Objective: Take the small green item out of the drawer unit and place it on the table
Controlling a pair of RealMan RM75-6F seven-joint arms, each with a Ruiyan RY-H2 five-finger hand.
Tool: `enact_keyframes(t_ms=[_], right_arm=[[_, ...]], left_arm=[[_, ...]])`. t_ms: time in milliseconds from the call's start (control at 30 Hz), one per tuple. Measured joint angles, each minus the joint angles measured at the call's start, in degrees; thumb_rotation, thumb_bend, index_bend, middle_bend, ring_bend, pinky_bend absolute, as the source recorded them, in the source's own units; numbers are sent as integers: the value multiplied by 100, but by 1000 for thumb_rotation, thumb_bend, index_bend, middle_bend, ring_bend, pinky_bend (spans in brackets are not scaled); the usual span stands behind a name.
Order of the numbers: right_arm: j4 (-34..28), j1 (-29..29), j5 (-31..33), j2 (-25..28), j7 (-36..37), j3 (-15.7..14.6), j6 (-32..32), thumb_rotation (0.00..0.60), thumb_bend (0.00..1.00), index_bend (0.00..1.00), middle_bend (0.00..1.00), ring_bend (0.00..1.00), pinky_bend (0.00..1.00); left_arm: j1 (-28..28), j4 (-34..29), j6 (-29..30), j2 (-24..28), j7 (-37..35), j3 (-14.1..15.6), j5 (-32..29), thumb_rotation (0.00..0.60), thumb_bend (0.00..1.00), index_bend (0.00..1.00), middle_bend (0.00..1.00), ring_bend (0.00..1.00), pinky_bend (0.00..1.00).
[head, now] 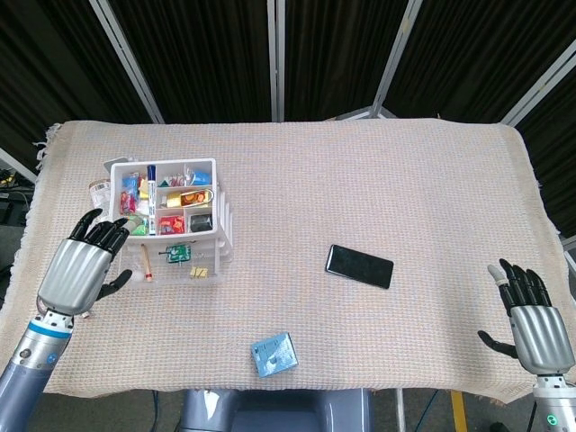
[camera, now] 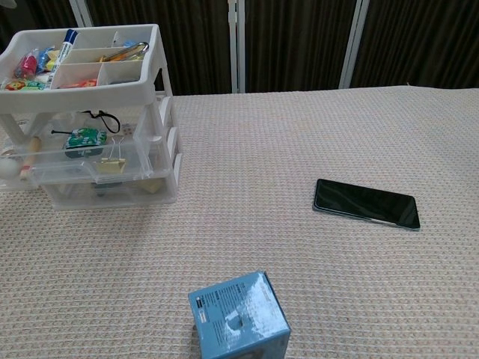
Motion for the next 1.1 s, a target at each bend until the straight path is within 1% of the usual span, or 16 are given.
enact_keyframes(t_ms=[100,133,233,300,367,433,533,667,833,1033,1100], right_arm=[[4,5,12,-5,-7,1,-16,600,21,0,0,0,0],[5,6,16,-5,-6,4,-17,600,21,0,0,0,0],[18,7,28,-7,18,12,-16,600,21,0,0,0,0],[22,12,39,-7,29,16,-27,600,21,0,0,0,0],[29,18,44,-9,35,17,-40,600,22,0,0,0,0],[31,20,37,-12,33,14,-41,600,22,0,0,0,0],[31,20,28,-15,28,8,-43,600,21,0,0,0,0],[41,15,21,-24,-24,12,-17,600,21,0,0,0,0],[39,6,23,-10,23,29,19,600,22,0,0,0,0],[43,15,17,0,55,21,-5,600,21,0,0,0,0],[42,14,0,1,56,19,4,600,21,0,0,0,0]], left_arm=[[-204,19,-194,55,363,-132,-160,600,73,296,686,616,490],[-258,32,-239,67,484,-163,-193,600,65,305,704,630,499],[-451,81,-379,117,921,-254,-244,600,37,327,734,654,516],[-596,82,-521,184,1170,-305,-291,600,31,367,758,673,527],[-709,22,-690,292,1297,-328,-344,600,31,434,800,708,555],[-790,-37,-846,387,1346,-318,-349,600,31,480,826,729,578],[-925,-81,-1093,517,1459,-258,-270,600,32,517,843,742,590],[-1139,3,-1385,521,1651,-148,-91,600,32,520,846,743,591],[-1269,89,-1540,429,1825,-54,-36,600,31,515,846,743,592],[-1400,233,-1722,252,2430,61,-83,600,42,434,846,743,592],[-1454,257,-1795,171,2638,93,-189,600,44,428,846,743,592]])
